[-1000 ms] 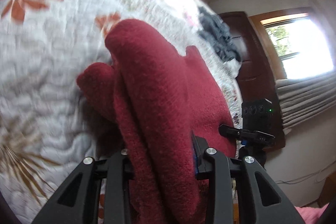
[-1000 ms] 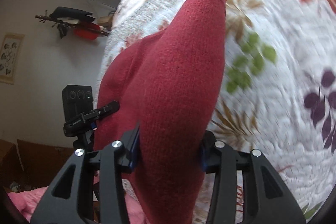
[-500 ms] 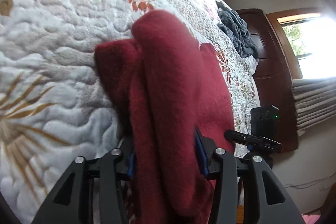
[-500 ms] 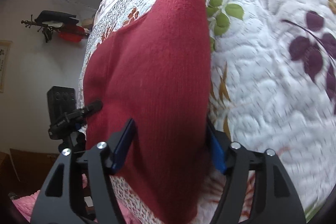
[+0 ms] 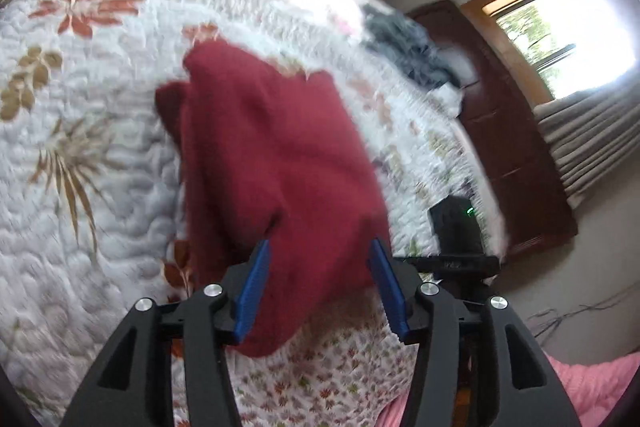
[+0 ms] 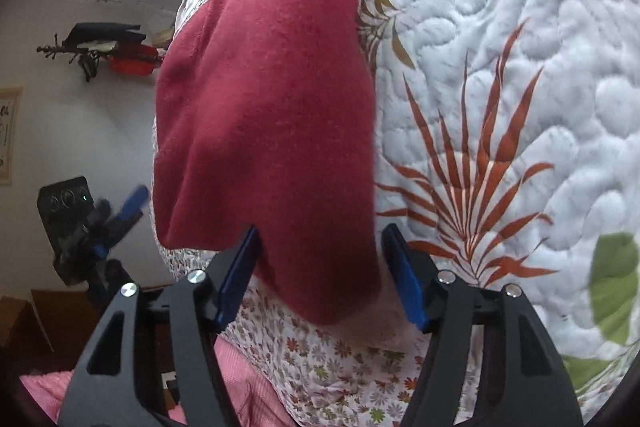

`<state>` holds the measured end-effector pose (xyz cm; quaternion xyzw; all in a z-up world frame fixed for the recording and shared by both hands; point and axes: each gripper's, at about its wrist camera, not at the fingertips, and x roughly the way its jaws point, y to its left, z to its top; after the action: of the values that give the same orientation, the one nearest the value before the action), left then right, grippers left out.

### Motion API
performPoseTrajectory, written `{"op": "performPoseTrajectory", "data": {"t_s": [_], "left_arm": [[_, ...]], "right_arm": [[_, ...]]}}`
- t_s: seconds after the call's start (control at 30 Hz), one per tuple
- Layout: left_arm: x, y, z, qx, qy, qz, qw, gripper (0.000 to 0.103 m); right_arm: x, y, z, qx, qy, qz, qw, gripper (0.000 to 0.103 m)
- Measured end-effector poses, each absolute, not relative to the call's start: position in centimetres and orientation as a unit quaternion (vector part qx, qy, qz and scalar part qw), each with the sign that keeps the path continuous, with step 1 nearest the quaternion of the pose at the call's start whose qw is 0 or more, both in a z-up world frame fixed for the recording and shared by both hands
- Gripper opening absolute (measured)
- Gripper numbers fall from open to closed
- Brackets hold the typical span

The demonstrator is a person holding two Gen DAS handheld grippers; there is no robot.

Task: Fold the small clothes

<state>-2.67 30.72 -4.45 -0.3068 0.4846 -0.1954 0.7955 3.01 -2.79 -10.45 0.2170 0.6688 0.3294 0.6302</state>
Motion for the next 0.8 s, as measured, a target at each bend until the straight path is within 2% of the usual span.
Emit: {"op": "performPoseTrajectory", "data": {"t_s": [0.07, 0.13, 0.2, 0.27, 0.4, 0.57, 0.67, 0.8], "left_arm": [[-2.6, 30.3, -5.8, -0.308, 0.501, -0.186, 0.787, 0.052], [-2.3, 30.2, -7.4, -0.333, 0.516, -0.189, 0.766, 0.049], [-2.2, 30.0, -8.3, -0.339, 0.527, -0.190, 0.756, 0.019], [-2.1, 30.2, -9.0, -0.351, 0.531, -0.183, 0.749, 0.010], [-2.7, 32.1, -9.2, -0.389, 0.507, -0.169, 0.750, 0.009], [-3.0, 32.7, -12.1, -0.404, 0.526, -0.160, 0.731, 0.009], [-3.0, 32.9, -13.4, -0.412, 0.524, -0.155, 0.729, 0.009], [-3.1, 32.9, -13.3, -0.402, 0.525, -0.153, 0.734, 0.009]], "right_arm": [[3.0, -2.8, -10.4, 0.220, 0.670, 0.326, 0.629, 0.054], [3.1, -2.2, -9.9, 0.215, 0.672, 0.328, 0.629, 0.038], [3.3, -2.0, -9.3, 0.207, 0.672, 0.331, 0.629, 0.029], [3.2, -1.8, -8.3, 0.198, 0.668, 0.337, 0.633, 0.025], [3.2, -1.9, -6.8, 0.179, 0.661, 0.347, 0.641, 0.022], [2.7, -0.9, -8.9, 0.149, 0.679, 0.329, 0.639, 0.022], [2.6, -0.9, -10.0, 0.166, 0.682, 0.322, 0.635, 0.022], [2.5, -1.0, -10.2, 0.174, 0.679, 0.316, 0.640, 0.025]]}}
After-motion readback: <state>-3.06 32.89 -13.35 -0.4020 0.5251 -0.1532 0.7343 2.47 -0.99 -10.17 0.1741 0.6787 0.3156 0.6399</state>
